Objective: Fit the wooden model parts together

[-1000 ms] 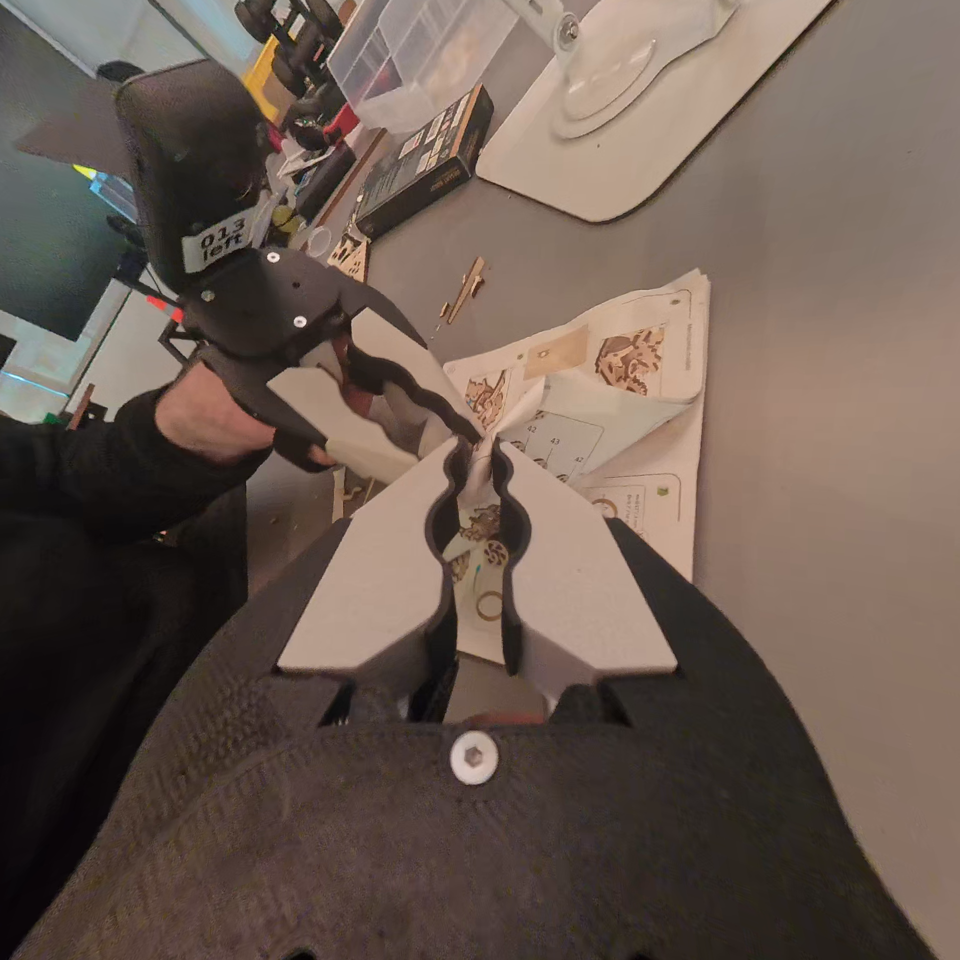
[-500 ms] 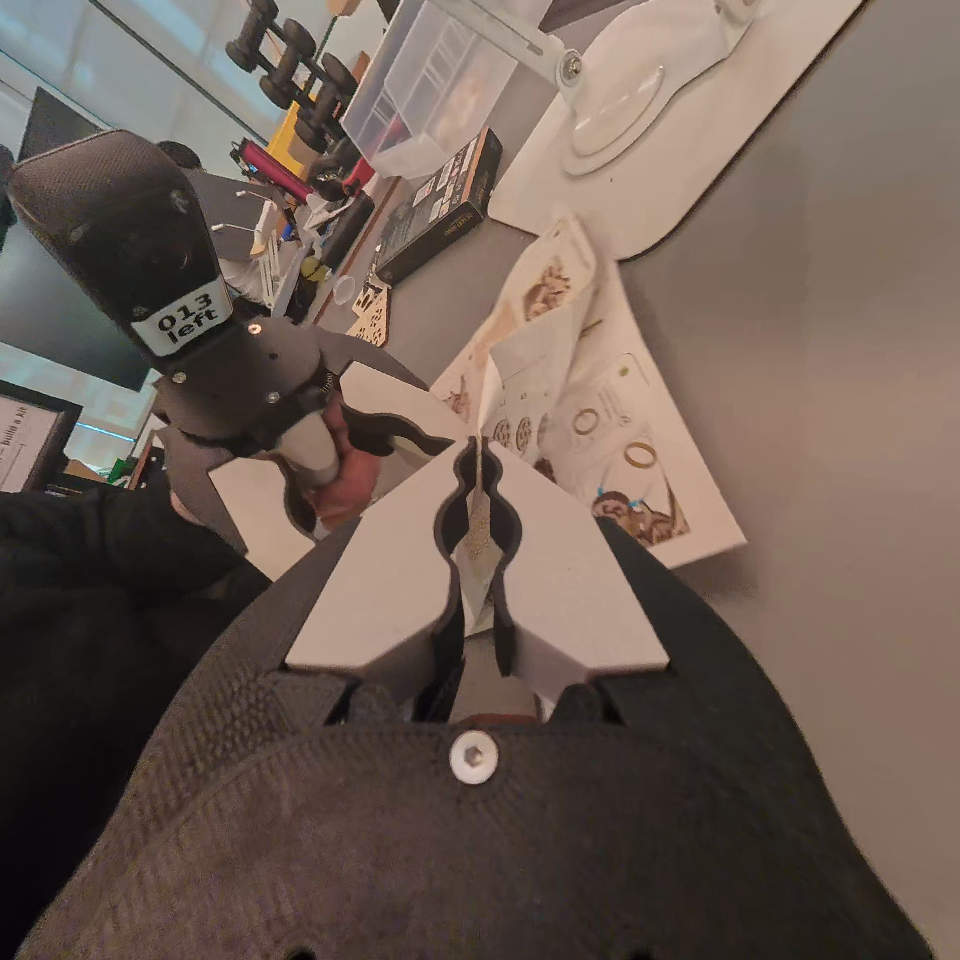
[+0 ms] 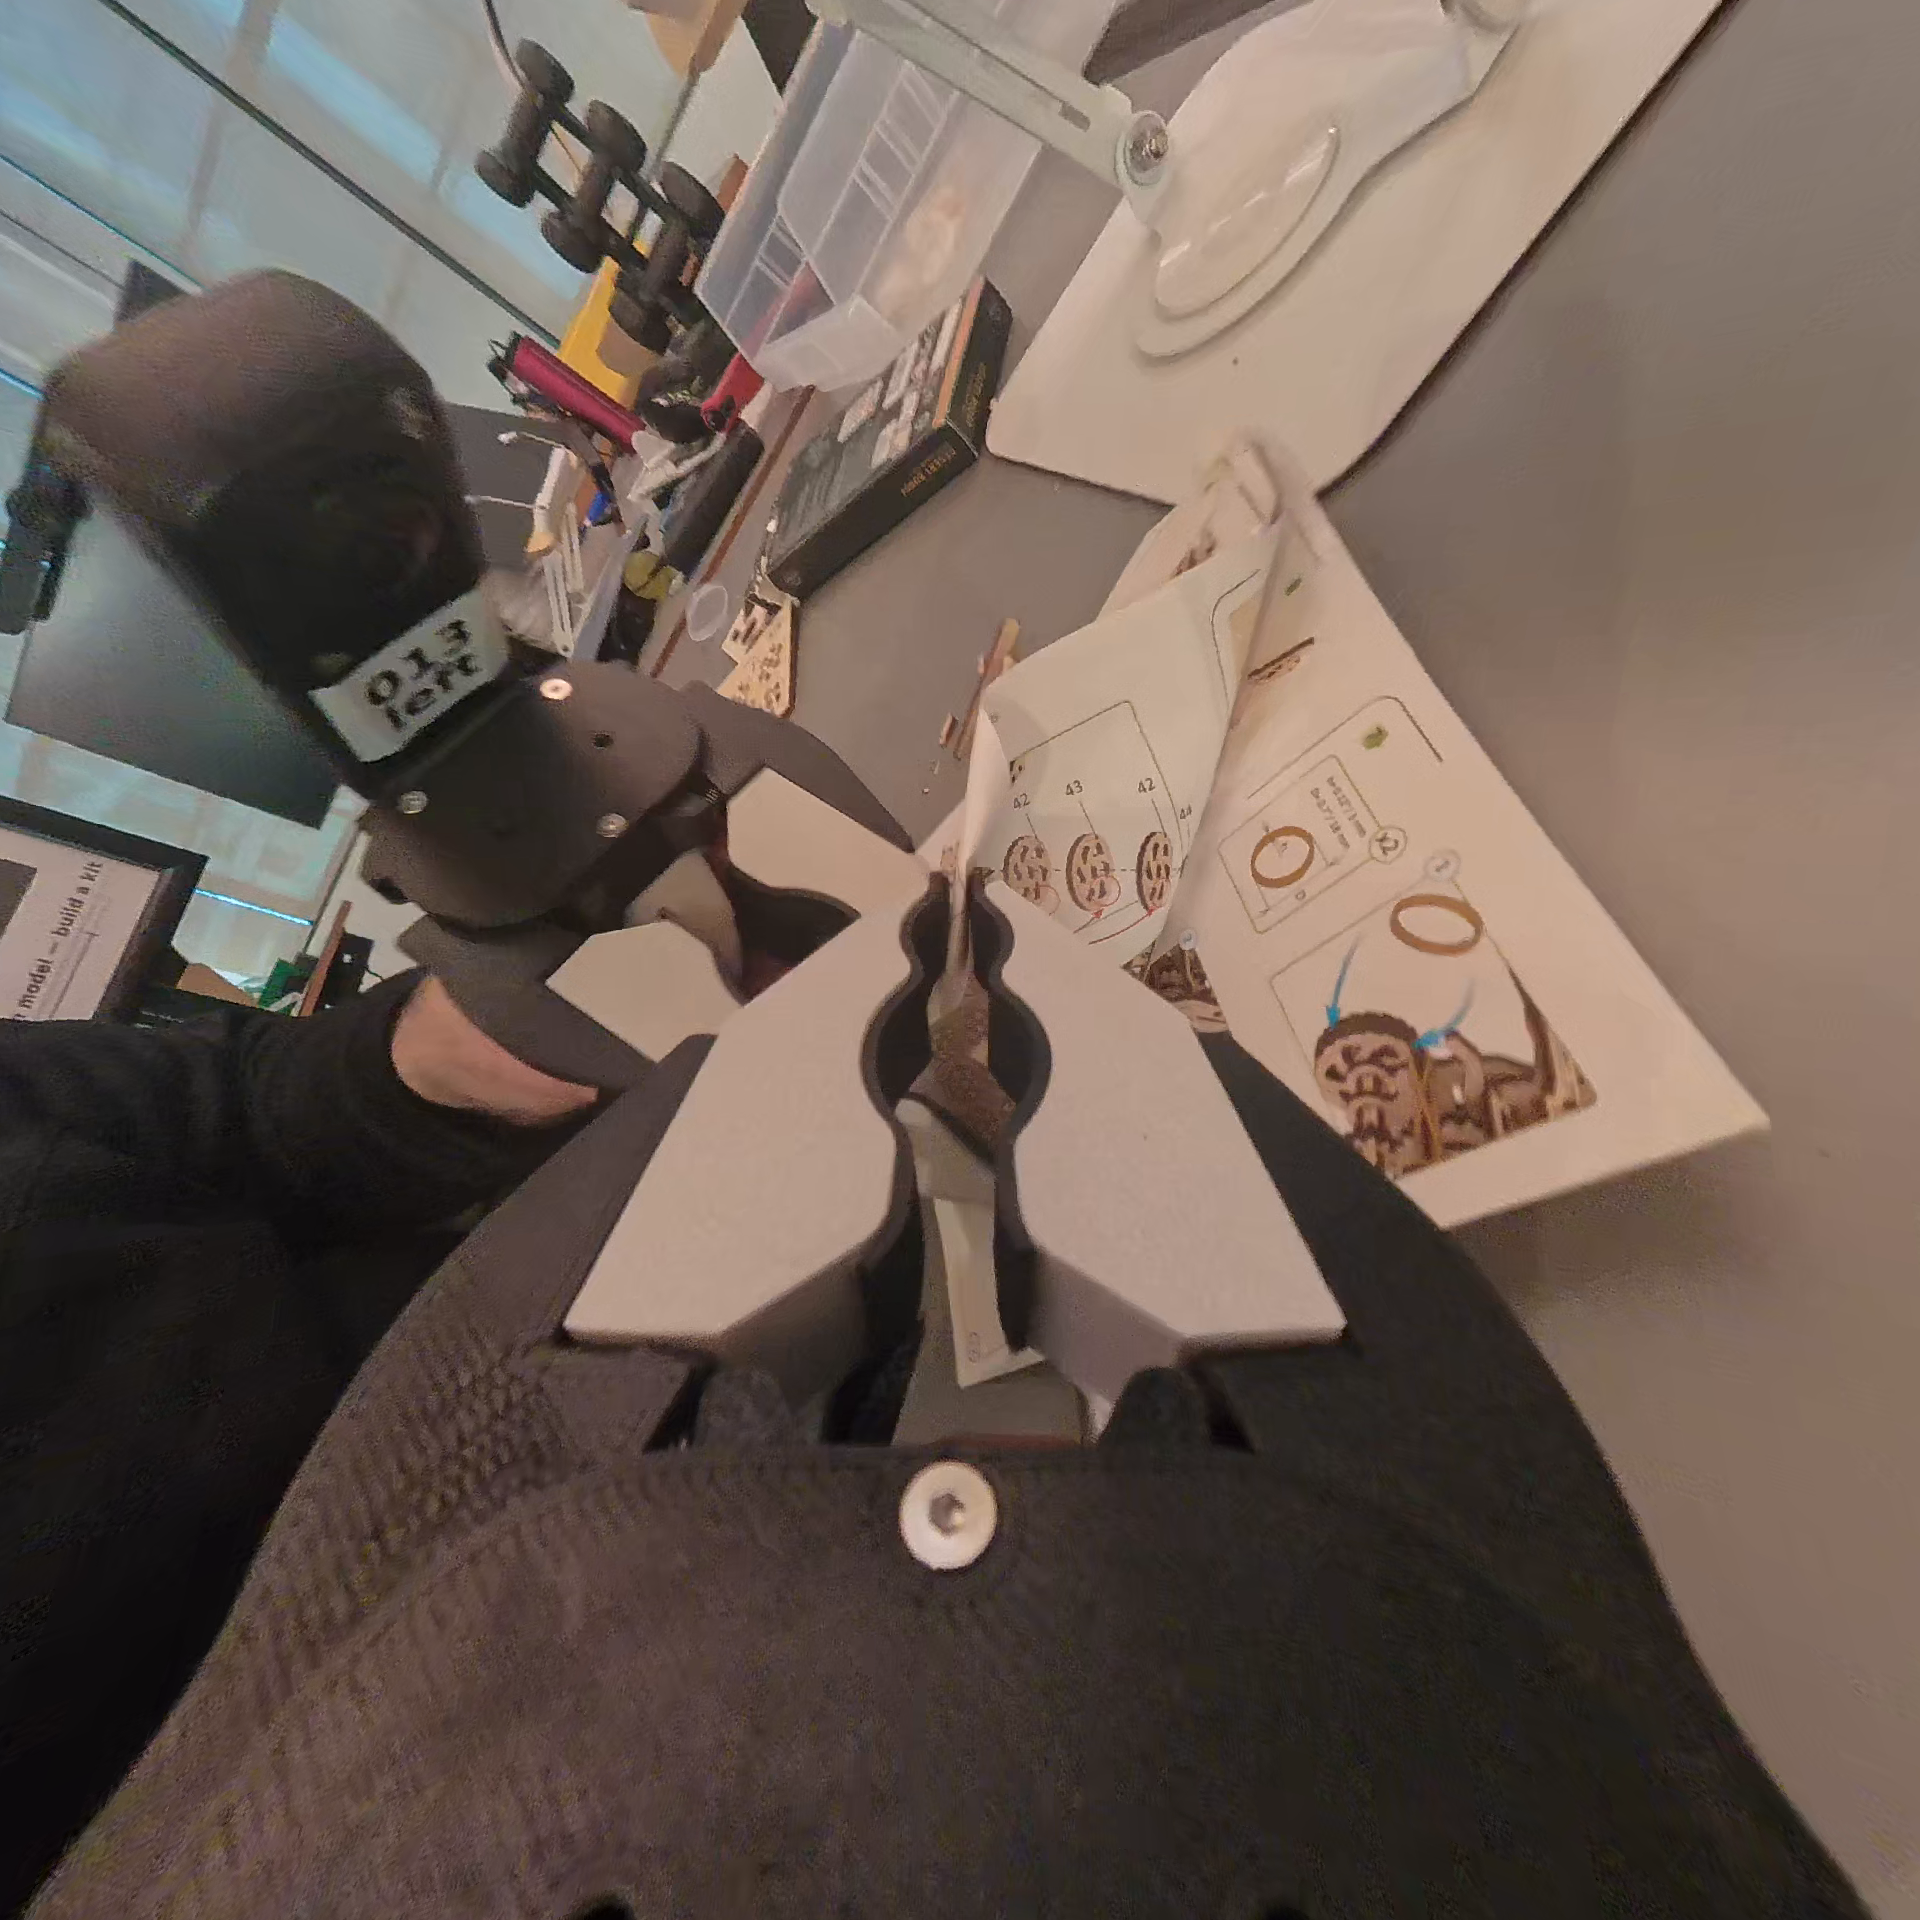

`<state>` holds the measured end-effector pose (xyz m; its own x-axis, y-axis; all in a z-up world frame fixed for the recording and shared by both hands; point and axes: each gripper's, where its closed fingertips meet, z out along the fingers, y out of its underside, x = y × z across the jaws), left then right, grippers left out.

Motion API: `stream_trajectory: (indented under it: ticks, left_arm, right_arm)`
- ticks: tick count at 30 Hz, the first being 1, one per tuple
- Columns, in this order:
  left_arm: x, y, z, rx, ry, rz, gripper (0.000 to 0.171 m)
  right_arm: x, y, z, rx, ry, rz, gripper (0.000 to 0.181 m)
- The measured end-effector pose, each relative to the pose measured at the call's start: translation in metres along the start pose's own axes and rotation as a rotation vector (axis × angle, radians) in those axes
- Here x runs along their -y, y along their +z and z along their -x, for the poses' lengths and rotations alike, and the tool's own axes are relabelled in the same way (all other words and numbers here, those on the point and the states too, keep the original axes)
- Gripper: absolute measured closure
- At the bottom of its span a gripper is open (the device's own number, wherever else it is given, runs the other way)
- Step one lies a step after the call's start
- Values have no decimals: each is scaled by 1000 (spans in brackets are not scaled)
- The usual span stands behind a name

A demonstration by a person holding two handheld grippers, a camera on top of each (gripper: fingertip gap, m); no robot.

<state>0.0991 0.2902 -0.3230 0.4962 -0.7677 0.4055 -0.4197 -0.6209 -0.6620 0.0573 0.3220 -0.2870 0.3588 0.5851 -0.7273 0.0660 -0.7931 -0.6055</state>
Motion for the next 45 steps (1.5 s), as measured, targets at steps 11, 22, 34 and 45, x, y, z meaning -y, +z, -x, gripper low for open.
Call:
stream_trajectory:
  ticks: [11, 22, 34, 45]
  left_arm:
    - [19, -6, -16, -260, -189, -75, 171]
    - [55, -6, -37, -501, -383, -159, 171]
    - [48, 12, -43, -574, -358, -138, 156]
    - [50, 22, -45, -573, -337, -140, 136]
  right_arm:
    - [18, -56, -18, -27, -69, -200, 148]
    - [-18, -72, -64, -434, -401, 89, 176]
    - [-43, -64, -82, -463, -421, 211, 181]
    - [-43, -63, -81, -437, -407, 213, 181]
